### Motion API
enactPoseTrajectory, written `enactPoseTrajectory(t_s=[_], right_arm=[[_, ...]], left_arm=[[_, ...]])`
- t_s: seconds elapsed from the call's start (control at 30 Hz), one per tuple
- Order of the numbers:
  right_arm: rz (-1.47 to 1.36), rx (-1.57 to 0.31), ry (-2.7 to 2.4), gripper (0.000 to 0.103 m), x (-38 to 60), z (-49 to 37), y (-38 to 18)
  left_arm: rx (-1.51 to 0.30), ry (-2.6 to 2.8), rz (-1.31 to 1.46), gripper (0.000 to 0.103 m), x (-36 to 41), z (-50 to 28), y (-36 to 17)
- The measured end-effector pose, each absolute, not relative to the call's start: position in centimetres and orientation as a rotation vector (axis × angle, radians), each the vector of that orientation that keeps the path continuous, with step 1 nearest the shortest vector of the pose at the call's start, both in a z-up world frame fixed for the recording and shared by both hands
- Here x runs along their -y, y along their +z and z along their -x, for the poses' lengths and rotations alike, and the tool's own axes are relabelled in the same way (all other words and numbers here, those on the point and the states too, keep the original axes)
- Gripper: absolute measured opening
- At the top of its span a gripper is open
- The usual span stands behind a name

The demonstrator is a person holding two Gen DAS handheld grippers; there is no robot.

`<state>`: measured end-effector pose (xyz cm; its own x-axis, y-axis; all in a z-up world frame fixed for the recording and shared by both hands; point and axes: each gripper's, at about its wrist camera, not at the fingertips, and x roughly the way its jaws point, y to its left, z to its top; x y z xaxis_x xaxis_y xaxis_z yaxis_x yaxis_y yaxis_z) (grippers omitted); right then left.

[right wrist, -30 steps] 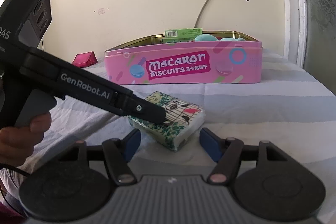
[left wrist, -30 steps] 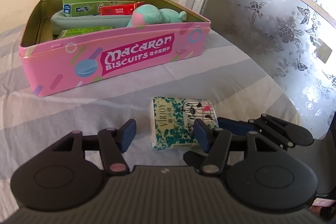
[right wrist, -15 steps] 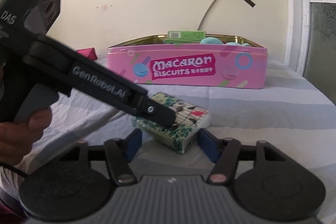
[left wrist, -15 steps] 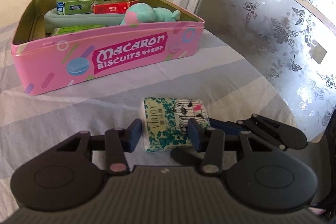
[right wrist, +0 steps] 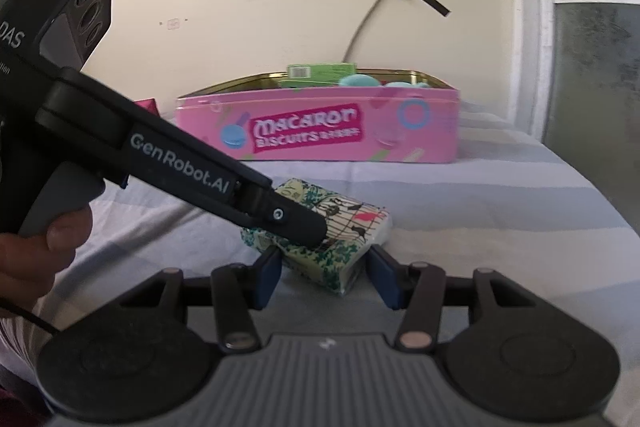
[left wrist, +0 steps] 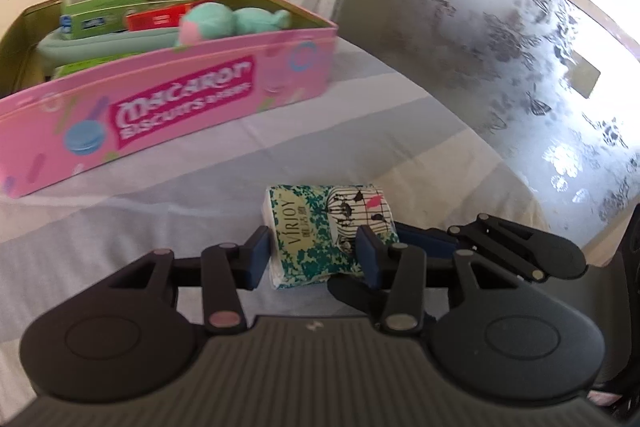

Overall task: Organize objects
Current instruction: 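Grasp the tissue pack with the left gripper beside the right gripper, then carry the tissue pack into the pink tin and open both grippers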

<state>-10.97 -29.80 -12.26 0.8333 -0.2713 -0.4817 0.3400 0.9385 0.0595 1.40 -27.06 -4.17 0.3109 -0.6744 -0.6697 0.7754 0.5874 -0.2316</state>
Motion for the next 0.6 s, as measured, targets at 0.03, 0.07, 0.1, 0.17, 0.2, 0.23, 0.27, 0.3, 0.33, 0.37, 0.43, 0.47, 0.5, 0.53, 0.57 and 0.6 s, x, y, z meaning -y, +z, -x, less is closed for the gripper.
enactPoseTrajectory(t_s=[0.03, 0.07, 0.1, 0.17, 0.2, 0.23, 0.27, 0.3, 0.33, 0.37, 0.43, 0.47, 0.5, 0.53, 0.57, 0.6], right_arm=[[-0.147, -0.487, -0.330, 0.048, 29.9, 11.1, -12.3], [-0.149, -0.486, -0.335, 0.048, 30.0, 11.2, -12.2], [-0.149, -0.485, -0.338, 0.048, 30.0, 11.2, -12.1], [-0.142, -0.480, -0.342, 0.048, 30.0, 11.2, -11.8], [-0.132, -0.471, -0.344, 0.048, 29.9, 11.1, -11.6], [-0.121, -0.457, -0.347, 0.048, 29.9, 11.1, -11.2], [-0.113, -0.442, -0.350, 0.048, 29.9, 11.0, -10.8], [-0.107, -0.425, -0.352, 0.048, 30.0, 10.9, -10.3], [-0.100, -0.413, -0.353, 0.048, 30.1, 10.8, -9.8], [-0.089, -0.401, -0.353, 0.048, 30.3, 10.6, -9.1], [-0.065, -0.380, -0.352, 0.048, 30.8, 10.1, -8.0], [-0.053, -0.371, -0.352, 0.048, 31.2, 9.8, -7.5], [-0.040, -0.362, -0.350, 0.048, 31.7, 9.3, -6.9], [-0.028, -0.355, -0.347, 0.048, 32.3, 8.7, -6.3], [-0.017, -0.348, -0.342, 0.048, 32.9, 8.2, -5.7], [-0.007, -0.341, -0.335, 0.048, 33.6, 7.6, -5.2]], left_arm=[[-0.802, -0.966, -0.149, 0.049, 27.3, -1.2, -4.2], [-0.798, -0.967, -0.153, 0.049, 27.4, -1.1, -4.2], [-0.796, -0.966, -0.154, 0.049, 27.5, -1.1, -4.1], [-0.792, -0.964, -0.152, 0.049, 27.6, -1.1, -3.7], [-0.783, -0.968, -0.151, 0.049, 27.3, -1.1, -3.3], [-0.771, -0.971, -0.150, 0.049, 27.2, -1.2, -2.8], [-0.756, -0.974, -0.149, 0.049, 27.2, -1.2, -2.1], [-0.743, -0.975, -0.149, 0.049, 27.2, -1.3, -1.6], [-0.728, -0.974, -0.152, 0.049, 27.3, -1.4, -1.0], [-0.711, -0.972, -0.157, 0.049, 27.4, -1.5, -0.3], [-0.674, -0.966, -0.170, 0.049, 27.6, -2.0, 0.8], [-0.655, -0.961, -0.176, 0.049, 27.7, -2.3, 1.5], [-0.640, -0.955, -0.181, 0.049, 27.8, -2.8, 2.0], [-0.624, -0.947, -0.183, 0.049, 28.0, -3.3, 2.5], [-0.609, -0.937, -0.184, 0.049, 28.1, -3.9, 3.0], [-0.595, -0.925, -0.184, 0.049, 28.1, -4.3, 3.4]])
